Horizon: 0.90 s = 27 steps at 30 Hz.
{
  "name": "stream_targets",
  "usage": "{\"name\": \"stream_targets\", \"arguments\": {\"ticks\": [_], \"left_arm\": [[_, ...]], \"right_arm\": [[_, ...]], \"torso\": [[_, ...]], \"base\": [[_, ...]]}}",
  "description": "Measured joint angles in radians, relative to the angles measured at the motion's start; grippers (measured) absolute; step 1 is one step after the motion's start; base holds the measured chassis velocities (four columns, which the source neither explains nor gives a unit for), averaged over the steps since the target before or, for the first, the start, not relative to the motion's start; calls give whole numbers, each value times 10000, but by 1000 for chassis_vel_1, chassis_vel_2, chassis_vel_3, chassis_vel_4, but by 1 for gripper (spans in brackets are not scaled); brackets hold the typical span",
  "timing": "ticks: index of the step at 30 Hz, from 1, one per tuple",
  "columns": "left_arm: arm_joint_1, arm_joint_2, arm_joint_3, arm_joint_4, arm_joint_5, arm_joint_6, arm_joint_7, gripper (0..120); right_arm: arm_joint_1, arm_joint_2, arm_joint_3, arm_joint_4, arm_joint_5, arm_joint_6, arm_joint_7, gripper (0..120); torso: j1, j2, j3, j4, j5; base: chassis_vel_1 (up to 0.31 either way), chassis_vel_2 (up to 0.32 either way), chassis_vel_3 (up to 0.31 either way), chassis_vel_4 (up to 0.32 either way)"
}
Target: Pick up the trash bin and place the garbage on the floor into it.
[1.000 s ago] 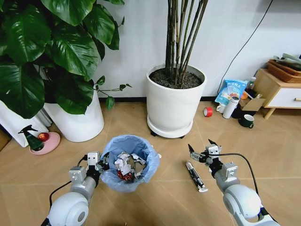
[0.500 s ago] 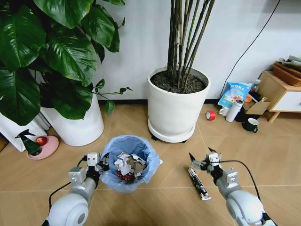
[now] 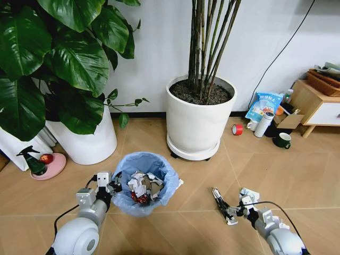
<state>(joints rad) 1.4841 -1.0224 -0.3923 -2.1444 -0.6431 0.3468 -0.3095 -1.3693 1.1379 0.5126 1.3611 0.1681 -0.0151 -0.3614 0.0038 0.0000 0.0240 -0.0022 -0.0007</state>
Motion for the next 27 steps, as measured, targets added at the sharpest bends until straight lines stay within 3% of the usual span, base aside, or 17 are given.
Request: {"name": "stream_targets", "arguments": {"ticks": [10, 27], "left_arm": [[25, -3, -20, 57, -1, -8, -11, 0], [43, 36, 0, 85, -3, -15, -47, 0]], "right_arm": [[1067, 442, -481, -1917, 0, 450, -41, 98], [1334, 709, -412, -2895, 270, 691, -116, 39]], "torso": [[0, 0, 0, 1, 0], [0, 0, -1, -2, -7]], "base": [[0, 0, 0, 0], [0, 0, 0, 0]]}}
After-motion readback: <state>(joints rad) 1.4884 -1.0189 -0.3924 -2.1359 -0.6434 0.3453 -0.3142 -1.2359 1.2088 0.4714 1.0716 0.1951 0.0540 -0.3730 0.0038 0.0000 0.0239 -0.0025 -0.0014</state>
